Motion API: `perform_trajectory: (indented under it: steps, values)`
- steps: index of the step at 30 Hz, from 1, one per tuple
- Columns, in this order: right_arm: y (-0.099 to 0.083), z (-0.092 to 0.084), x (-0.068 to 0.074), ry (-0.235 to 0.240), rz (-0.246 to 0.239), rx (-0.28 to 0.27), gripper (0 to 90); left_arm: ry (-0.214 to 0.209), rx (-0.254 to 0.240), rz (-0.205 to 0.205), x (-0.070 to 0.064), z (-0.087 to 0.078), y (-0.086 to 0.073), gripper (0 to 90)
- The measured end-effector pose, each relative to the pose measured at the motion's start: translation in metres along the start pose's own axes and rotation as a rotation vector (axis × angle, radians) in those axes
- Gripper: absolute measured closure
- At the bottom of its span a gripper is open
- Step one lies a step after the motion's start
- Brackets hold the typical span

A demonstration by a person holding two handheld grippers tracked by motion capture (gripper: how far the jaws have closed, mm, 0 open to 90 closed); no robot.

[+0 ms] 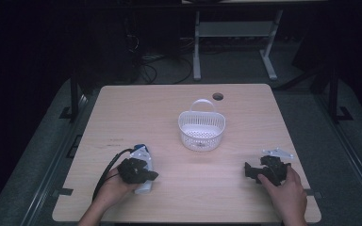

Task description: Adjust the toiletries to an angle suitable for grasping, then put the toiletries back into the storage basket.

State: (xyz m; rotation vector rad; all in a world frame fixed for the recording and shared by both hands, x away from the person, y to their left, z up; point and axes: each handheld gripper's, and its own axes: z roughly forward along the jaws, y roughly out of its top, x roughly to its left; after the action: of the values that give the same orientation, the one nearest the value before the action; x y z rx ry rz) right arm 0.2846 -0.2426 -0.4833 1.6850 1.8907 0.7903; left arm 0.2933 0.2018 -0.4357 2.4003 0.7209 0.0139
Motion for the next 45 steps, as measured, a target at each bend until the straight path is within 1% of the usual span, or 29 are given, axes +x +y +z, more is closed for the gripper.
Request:
perform_trajectory:
  steps: [2,4,6,8,18,20,21,22,25,27,28,30,32,33,34,38,39,40,41,42,43,44,45]
  values:
    - [0.0,0.0,0.0,0.0,0.0,0.0,0.0,0.005,0.002,-0.002,0.0,-0.002,-0.002,90.0]
    - [0.0,0.0,0.0,0.0,0.0,0.0,0.0,0.009,-0.004,-0.014,0.001,-0.005,-0.005,90.0]
    - [0.0,0.0,0.0,0.0,0.0,0.0,0.0,0.015,-0.004,-0.012,0.001,-0.009,-0.009,90.0]
    - [0.0,0.0,0.0,0.0,0.0,0.0,0.0,0.022,-0.011,-0.023,0.003,-0.014,-0.014,90.0]
    - [0.0,0.0,0.0,0.0,0.0,0.0,0.0,0.045,-0.022,-0.048,0.008,-0.025,-0.024,90.0]
    - [0.0,0.0,0.0,0.0,0.0,0.0,0.0,0.055,-0.037,-0.059,0.009,-0.028,-0.027,90.0]
    - [0.0,0.0,0.0,0.0,0.0,0.0,0.0,0.055,-0.037,-0.059,0.009,-0.028,-0.027,90.0]
    - [0.0,0.0,0.0,0.0,0.0,0.0,0.0,0.059,-0.048,-0.068,0.009,-0.029,-0.028,90.0]
    - [0.0,0.0,0.0,0.0,0.0,0.0,0.0,0.06,-0.051,-0.066,0.01,-0.03,-0.029,90.0]
    - [0.0,0.0,0.0,0.0,0.0,0.0,0.0,0.069,-0.055,-0.066,0.01,-0.032,-0.029,89.7]
    - [0.0,0.0,0.0,0.0,0.0,0.0,0.0,0.071,-0.066,-0.078,0.011,-0.033,-0.029,86.1]
    - [0.0,0.0,0.0,0.0,0.0,0.0,0.0,0.079,-0.074,-0.078,0.013,-0.037,-0.029,79.1]
    - [0.0,0.0,0.0,0.0,0.0,0.0,0.0,0.105,-0.09,-0.092,0.016,-0.04,-0.028,71.7]
    - [0.0,0.0,0.0,0.0,0.0,0.0,0.0,0.109,-0.101,-0.104,0.018,-0.041,-0.028,66.1]
    - [0.0,0.0,0.0,0.0,0.0,0.0,0.0,0.109,-0.109,-0.118,0.019,-0.043,-0.028,66.1]
    - [0.0,0.0,0.0,0.0,0.0,0.0,0.0,0.128,-0.124,-0.151,0.025,-0.047,-0.023,53.5]
    - [0.0,0.0,0.0,0.0,0.0,0.0,0.0,0.138,-0.127,-0.156,0.026,-0.048,-0.022,49.0]
    - [0.0,0.0,0.0,0.0,0.0,0.0,0.0,0.147,-0.136,-0.166,0.028,-0.048,-0.021,49.0]
    - [0.0,0.0,0.0,0.0,0.0,0.0,0.0,0.15,-0.136,-0.172,0.029,-0.049,-0.019,47.2]
    - [0.0,0.0,0.0,0.0,0.0,0.0,0.0,0.171,-0.137,-0.183,0.033,-0.049,-0.016,43.3]
    - [0.0,0.0,0.0,0.0,0.0,0.0,0.0,0.171,-0.137,-0.183,0.033,-0.049,-0.016,40.7]
    - [0.0,0.0,0.0,0.0,0.0,0.0,0.0,0.179,-0.135,-0.19,0.035,-0.048,-0.014,38.2]
    - [0.0,0.0,0.0,0.0,0.0,0.0,0.0,0.2,-0.127,-0.206,0.039,-0.047,-0.01,36.6]
